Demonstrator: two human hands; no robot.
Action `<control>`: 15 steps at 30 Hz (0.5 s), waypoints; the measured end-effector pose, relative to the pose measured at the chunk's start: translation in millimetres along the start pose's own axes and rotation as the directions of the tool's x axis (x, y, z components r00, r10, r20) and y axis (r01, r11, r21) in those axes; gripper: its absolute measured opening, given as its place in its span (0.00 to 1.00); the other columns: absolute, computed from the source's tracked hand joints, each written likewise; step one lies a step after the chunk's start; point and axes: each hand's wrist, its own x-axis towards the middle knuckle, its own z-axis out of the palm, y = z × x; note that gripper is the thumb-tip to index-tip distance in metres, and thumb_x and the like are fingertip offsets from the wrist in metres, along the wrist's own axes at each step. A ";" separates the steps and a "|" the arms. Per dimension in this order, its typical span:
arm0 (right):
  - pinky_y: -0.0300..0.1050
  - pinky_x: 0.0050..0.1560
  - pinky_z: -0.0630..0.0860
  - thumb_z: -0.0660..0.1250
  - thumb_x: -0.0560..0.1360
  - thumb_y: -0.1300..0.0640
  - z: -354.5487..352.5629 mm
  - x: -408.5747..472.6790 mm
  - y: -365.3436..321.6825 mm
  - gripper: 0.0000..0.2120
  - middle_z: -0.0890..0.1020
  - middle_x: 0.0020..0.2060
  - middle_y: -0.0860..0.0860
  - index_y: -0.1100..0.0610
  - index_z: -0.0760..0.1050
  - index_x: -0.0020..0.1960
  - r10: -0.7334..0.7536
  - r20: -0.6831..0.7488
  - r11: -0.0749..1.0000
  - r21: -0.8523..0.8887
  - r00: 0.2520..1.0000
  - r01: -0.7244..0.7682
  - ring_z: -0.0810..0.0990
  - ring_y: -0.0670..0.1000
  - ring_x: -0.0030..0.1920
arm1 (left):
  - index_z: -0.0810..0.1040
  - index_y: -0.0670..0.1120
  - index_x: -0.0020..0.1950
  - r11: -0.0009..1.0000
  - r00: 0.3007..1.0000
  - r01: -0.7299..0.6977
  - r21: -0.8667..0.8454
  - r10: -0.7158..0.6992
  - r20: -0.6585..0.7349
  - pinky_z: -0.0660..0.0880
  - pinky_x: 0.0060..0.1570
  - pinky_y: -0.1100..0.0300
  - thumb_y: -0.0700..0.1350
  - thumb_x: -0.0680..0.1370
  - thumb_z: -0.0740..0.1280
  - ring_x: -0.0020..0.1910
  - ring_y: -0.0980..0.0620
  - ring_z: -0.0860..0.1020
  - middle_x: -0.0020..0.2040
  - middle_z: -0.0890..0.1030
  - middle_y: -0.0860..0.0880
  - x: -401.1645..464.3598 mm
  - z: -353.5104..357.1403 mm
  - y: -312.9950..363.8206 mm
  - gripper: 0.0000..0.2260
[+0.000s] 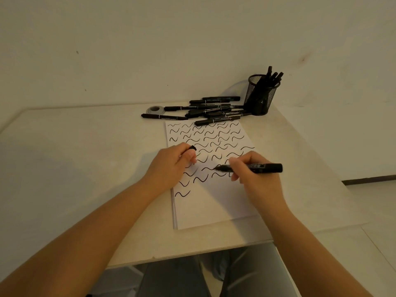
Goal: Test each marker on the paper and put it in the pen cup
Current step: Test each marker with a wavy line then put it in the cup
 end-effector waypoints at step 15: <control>0.45 0.32 0.73 0.69 0.68 0.54 20.6 -13.1 10.9 0.08 0.80 0.28 0.50 0.53 0.74 0.32 -0.072 0.223 0.979 -0.171 0.972 0.112 0.77 0.51 0.30 | 0.78 0.49 0.47 0.998 0.997 -0.019 -0.065 0.023 0.068 0.66 0.41 0.79 0.47 0.79 0.57 0.43 0.69 0.75 0.40 0.78 0.64 -0.6 -0.8 -12.9 0.10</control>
